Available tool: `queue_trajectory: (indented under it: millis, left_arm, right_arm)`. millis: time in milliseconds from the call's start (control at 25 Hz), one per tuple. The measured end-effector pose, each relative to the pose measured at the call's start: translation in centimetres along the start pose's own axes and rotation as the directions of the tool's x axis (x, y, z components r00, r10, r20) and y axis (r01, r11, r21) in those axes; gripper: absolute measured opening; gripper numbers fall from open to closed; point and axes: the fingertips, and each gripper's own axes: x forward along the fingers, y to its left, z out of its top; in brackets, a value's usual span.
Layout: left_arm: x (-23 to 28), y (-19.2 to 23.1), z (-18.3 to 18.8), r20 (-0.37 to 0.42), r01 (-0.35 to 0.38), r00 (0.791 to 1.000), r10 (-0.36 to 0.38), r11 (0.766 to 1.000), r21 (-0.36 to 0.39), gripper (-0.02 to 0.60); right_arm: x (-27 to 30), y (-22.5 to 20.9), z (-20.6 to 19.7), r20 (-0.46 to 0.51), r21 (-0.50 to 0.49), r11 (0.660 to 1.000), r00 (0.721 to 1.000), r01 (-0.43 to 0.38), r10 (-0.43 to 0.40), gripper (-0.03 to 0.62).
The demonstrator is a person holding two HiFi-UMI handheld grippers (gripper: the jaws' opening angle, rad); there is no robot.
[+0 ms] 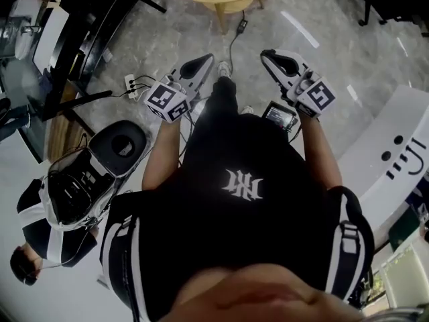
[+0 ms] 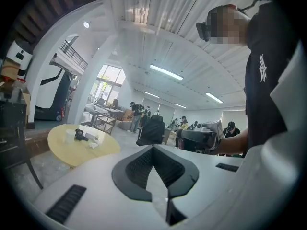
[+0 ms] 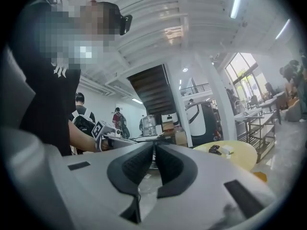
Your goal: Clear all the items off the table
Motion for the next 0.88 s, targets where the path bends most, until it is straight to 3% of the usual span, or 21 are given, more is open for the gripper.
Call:
queue_trajectory:
  millis: [240,640,880]
  left_arm:
    - [3.6,8.3,2.8,0.041,0.008,0.999,-0.008,1.0,-0.006,0.012]
    - [8.8,19.6,6.8,0.013,0.014,1.0,-0.013,1.0,-0.007,0.012]
    - [11.2,25.5,8.1,0.023,-0.043,0.999,0.045,0.998,-0.055,0.012]
  right_arm:
    - [6.3,-6.2,1.4,-0.027,-0.013,1.0,1.0,-0.014,0.013,0.026]
    - [16.2,-16.2,4.8,-0.072,-0.049,0.999,0.997,-0.022,0.018,0.026]
    - [21.4,-21.6,6.1,-0.066,-0.037,0.997,0.995,-0.074,0.071,0.028]
